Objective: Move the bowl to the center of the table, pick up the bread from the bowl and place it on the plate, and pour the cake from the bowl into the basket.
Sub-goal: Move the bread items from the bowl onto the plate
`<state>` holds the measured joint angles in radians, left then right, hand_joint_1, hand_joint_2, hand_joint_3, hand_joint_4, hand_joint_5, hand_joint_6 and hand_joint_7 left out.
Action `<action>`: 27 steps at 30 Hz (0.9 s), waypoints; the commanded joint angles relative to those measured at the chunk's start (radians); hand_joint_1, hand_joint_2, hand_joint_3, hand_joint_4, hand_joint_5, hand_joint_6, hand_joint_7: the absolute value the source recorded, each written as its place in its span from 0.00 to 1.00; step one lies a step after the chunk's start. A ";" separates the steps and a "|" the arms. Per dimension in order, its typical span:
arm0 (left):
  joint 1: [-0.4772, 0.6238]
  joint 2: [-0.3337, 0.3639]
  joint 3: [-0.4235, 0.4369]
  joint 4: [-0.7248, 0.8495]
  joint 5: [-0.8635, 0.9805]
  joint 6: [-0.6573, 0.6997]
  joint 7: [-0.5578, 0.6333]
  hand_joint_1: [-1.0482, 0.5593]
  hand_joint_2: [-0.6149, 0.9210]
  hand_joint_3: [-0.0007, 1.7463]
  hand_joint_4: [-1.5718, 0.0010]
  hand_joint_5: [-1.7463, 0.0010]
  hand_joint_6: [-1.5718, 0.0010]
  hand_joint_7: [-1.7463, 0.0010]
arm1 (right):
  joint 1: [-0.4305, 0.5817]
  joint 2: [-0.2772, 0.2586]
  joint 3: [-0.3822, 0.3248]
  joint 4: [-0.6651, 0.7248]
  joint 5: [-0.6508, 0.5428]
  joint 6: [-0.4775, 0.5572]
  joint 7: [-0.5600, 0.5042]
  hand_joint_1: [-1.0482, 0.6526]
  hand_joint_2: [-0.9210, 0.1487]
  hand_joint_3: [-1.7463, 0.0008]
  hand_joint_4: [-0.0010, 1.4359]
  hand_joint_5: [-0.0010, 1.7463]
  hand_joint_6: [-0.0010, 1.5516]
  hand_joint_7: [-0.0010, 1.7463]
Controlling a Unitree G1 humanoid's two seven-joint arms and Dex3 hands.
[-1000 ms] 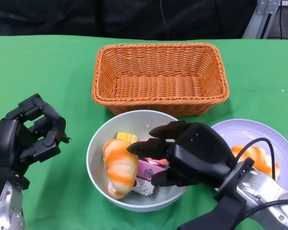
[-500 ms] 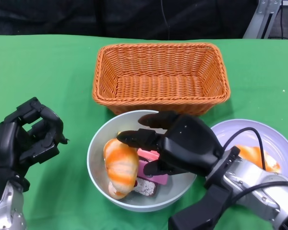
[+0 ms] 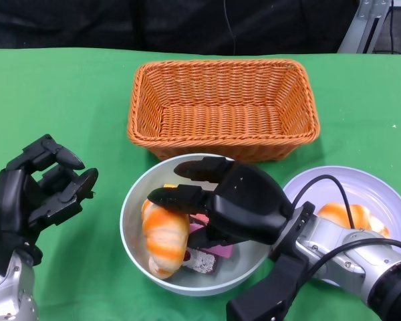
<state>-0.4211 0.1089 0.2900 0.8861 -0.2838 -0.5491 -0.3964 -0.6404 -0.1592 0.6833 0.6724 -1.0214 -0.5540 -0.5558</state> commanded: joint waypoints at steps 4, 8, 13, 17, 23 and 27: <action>-0.007 0.007 0.015 -0.005 -0.034 0.018 -0.029 0.59 1.00 0.12 0.48 0.00 0.54 0.09 | -0.044 0.011 0.028 0.058 -0.001 -0.028 -0.040 0.14 0.00 0.99 0.34 0.00 0.38 0.01; -0.008 0.009 0.015 0.005 -0.031 0.013 -0.024 0.56 1.00 0.08 0.50 0.00 0.58 0.04 | -0.063 0.018 0.049 0.094 -0.006 -0.047 -0.075 0.13 0.01 1.00 0.35 0.00 0.39 0.01; -0.015 0.007 0.019 0.002 -0.038 0.043 -0.008 0.54 0.98 0.04 0.53 0.00 0.54 0.13 | -0.088 0.030 0.067 0.157 0.005 -0.087 -0.081 0.13 0.01 1.00 0.35 0.00 0.39 0.00; -0.021 0.008 0.019 0.005 -0.036 0.055 0.009 0.62 0.99 0.06 0.52 0.00 0.51 0.14 | -0.107 0.036 0.075 0.204 0.030 -0.130 -0.057 0.14 0.00 1.00 0.36 0.01 0.40 0.01; -0.031 0.006 0.016 0.041 -0.016 -0.013 0.007 0.65 0.89 0.37 0.50 0.04 0.52 0.15 | -0.149 0.039 0.104 0.301 0.030 -0.249 -0.085 0.15 0.02 1.00 0.38 0.01 0.41 0.01; -0.035 -0.007 0.032 0.037 -0.058 0.028 -0.013 0.63 0.79 0.57 0.50 0.06 0.49 0.20 | -0.177 0.041 0.144 0.350 -0.001 -0.300 -0.143 0.16 0.04 1.00 0.40 0.02 0.43 0.01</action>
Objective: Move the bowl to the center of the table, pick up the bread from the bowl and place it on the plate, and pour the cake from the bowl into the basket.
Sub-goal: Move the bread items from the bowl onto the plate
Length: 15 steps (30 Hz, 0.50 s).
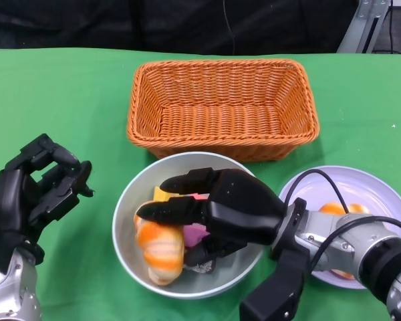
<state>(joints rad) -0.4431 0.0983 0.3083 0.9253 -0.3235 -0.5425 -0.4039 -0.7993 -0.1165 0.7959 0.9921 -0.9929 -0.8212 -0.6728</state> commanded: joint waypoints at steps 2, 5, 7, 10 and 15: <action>-0.010 -0.001 0.013 -0.012 -0.016 0.034 0.005 0.64 0.77 0.59 0.50 0.06 0.48 0.22 | -0.032 -0.001 0.052 0.049 -0.049 -0.049 -0.065 0.17 0.05 1.00 0.41 0.02 0.44 0.01; -0.008 -0.006 0.018 -0.017 -0.019 0.039 -0.002 0.66 0.79 0.57 0.50 0.06 0.47 0.24 | -0.049 0.005 0.079 0.076 -0.074 -0.061 -0.130 0.19 0.06 1.00 0.43 0.03 0.46 0.01; -0.009 -0.007 0.020 -0.015 -0.018 0.037 -0.003 0.66 0.80 0.56 0.50 0.06 0.46 0.25 | -0.060 0.009 0.093 0.089 -0.084 -0.063 -0.149 0.20 0.06 1.00 0.43 0.03 0.47 0.01; -0.008 -0.004 0.017 -0.009 -0.002 0.022 0.010 0.67 0.80 0.56 0.50 0.06 0.45 0.25 | -0.073 0.016 0.117 0.099 -0.113 -0.039 -0.204 0.22 0.06 1.00 0.45 0.03 0.48 0.01; -0.002 -0.001 0.008 -0.013 0.023 0.015 0.031 0.66 0.81 0.56 0.50 0.05 0.46 0.24 | -0.073 0.032 0.138 0.115 -0.138 0.016 -0.285 0.30 0.07 1.00 0.52 0.06 0.54 0.03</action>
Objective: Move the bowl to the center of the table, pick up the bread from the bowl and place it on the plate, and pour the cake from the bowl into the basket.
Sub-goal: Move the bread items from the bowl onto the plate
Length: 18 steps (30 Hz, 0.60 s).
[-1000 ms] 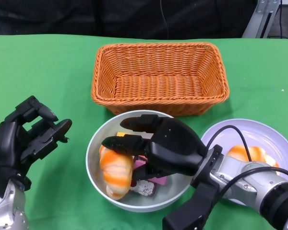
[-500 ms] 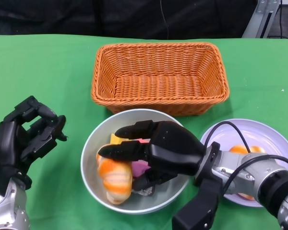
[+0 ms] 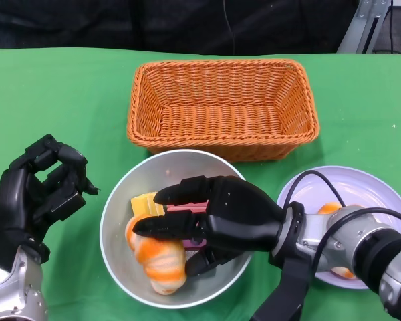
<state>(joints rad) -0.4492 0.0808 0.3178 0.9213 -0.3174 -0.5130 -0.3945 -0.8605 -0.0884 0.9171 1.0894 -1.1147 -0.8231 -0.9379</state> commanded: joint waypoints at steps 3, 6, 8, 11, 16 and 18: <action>0.004 0.019 -0.004 -0.005 0.031 -0.026 0.033 0.66 0.81 0.55 0.50 0.06 0.47 0.23 | -0.011 0.011 0.020 0.025 -0.019 0.038 -0.031 0.33 0.02 0.99 0.56 0.09 0.59 0.04; 0.006 0.015 -0.003 -0.006 0.040 -0.025 0.045 0.66 0.82 0.54 0.49 0.07 0.47 0.22 | -0.014 0.013 0.021 0.032 -0.012 0.035 -0.030 0.34 0.01 0.99 0.59 0.11 0.64 0.05; 0.011 0.016 -0.008 -0.005 0.055 -0.034 0.061 0.66 0.82 0.54 0.50 0.07 0.48 0.22 | -0.011 0.019 0.020 0.035 -0.014 0.033 -0.076 0.36 0.03 0.99 0.63 0.17 0.68 0.06; 0.017 0.017 -0.016 -0.010 0.076 -0.040 0.083 0.66 0.80 0.58 0.50 0.06 0.48 0.21 | -0.011 0.027 0.030 0.045 -0.027 0.041 -0.147 0.39 0.04 1.00 0.61 0.46 0.74 0.05; 0.018 0.020 -0.023 -0.003 0.096 -0.055 0.102 0.66 0.74 0.67 0.51 0.05 0.49 0.20 | -0.024 0.025 0.050 0.060 -0.043 0.046 -0.195 0.42 0.07 1.00 0.62 0.62 0.78 0.04; 0.018 0.020 -0.025 -0.004 0.099 -0.047 0.110 0.66 0.74 0.67 0.51 0.06 0.49 0.20 | -0.028 0.023 0.049 0.065 -0.036 0.031 -0.184 0.42 0.08 1.00 0.61 0.64 0.79 0.04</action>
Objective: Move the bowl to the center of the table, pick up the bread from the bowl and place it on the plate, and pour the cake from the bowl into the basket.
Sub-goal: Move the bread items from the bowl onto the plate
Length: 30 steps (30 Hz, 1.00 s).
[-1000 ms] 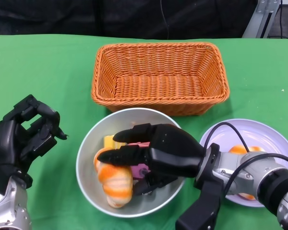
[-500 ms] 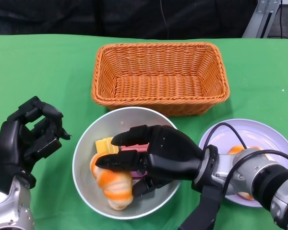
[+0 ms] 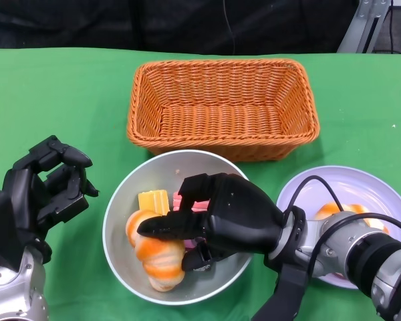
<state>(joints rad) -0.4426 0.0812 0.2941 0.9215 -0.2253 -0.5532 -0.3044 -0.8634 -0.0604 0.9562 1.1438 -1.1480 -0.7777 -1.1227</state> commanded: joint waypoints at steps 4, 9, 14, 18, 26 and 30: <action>0.008 0.020 0.002 0.003 0.008 -0.010 0.018 0.67 0.75 0.66 0.50 0.06 0.49 0.19 | -0.025 -0.007 0.003 0.016 0.011 -0.031 0.023 0.43 0.10 1.00 0.57 0.70 0.79 0.04; 0.003 0.025 0.001 0.022 0.014 -0.026 0.013 0.67 0.77 0.63 0.50 0.06 0.50 0.19 | -0.024 -0.002 0.001 0.024 0.011 -0.028 0.017 0.44 0.10 1.00 0.56 0.69 0.79 0.04; 0.005 0.026 -0.003 0.021 0.021 -0.024 0.022 0.66 0.77 0.61 0.49 0.08 0.48 0.22 | -0.018 0.009 -0.006 0.033 0.018 -0.028 -0.023 0.45 0.08 1.00 0.59 0.63 0.80 0.05; 0.005 0.032 -0.007 0.030 0.034 -0.039 0.030 0.66 0.77 0.62 0.49 0.08 0.48 0.22 | -0.016 0.005 -0.033 0.032 0.049 -0.025 0.011 0.47 0.02 0.99 0.57 0.64 0.78 0.06; -0.001 0.040 -0.011 0.053 0.045 -0.057 0.037 0.65 0.78 0.58 0.50 0.11 0.48 0.25 | -0.004 -0.004 -0.073 0.021 0.093 -0.043 0.039 0.45 0.00 0.94 0.57 0.64 0.67 0.24; -0.004 0.045 -0.014 0.065 0.053 -0.068 0.045 0.65 0.78 0.57 0.49 0.11 0.47 0.26 | -0.002 -0.010 -0.081 0.015 0.103 -0.044 0.044 0.45 0.00 0.92 0.57 0.61 0.63 0.30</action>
<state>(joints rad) -0.4431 0.1051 0.2793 0.9758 -0.1717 -0.6041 -0.2706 -0.8689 -0.0557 0.8845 1.1671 -1.0569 -0.8165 -1.0770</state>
